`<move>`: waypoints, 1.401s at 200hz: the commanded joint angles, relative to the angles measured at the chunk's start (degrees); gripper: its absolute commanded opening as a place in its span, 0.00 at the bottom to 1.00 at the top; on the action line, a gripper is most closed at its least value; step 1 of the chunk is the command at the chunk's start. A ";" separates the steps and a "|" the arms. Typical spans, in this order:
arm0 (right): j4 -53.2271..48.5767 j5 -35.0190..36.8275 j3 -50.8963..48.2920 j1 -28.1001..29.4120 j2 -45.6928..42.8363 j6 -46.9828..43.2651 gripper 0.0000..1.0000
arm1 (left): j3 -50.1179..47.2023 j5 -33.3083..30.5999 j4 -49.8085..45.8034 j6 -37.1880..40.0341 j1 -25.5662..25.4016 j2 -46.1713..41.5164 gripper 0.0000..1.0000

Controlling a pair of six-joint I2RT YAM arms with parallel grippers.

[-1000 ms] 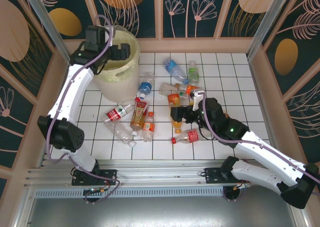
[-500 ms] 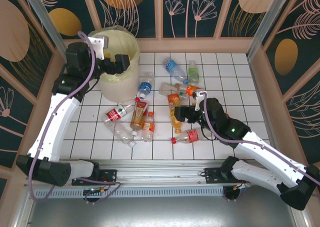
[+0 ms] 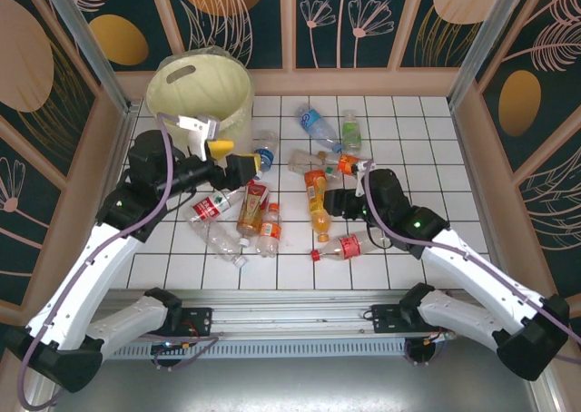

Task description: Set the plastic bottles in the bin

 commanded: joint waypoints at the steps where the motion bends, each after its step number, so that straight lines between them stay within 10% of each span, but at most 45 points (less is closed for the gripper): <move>1: -1.24 -3.70 -1.59 -0.57 2.79 1.36 0.72 | -3.37 4.34 4.57 -1.77 -2.26 0.05 0.99; 150: 3.27 -6.55 -3.76 -2.61 11.47 1.18 0.80 | -20.49 5.17 24.66 -11.21 -6.00 2.93 0.99; 205: 6.81 -14.17 0.01 3.27 15.75 8.50 0.76 | -16.87 -7.09 8.89 -3.50 -6.00 1.74 0.99; 280: 16.70 -9.84 -0.58 13.79 23.33 26.51 0.73 | -15.16 -1.13 3.14 3.02 -6.00 -6.96 0.99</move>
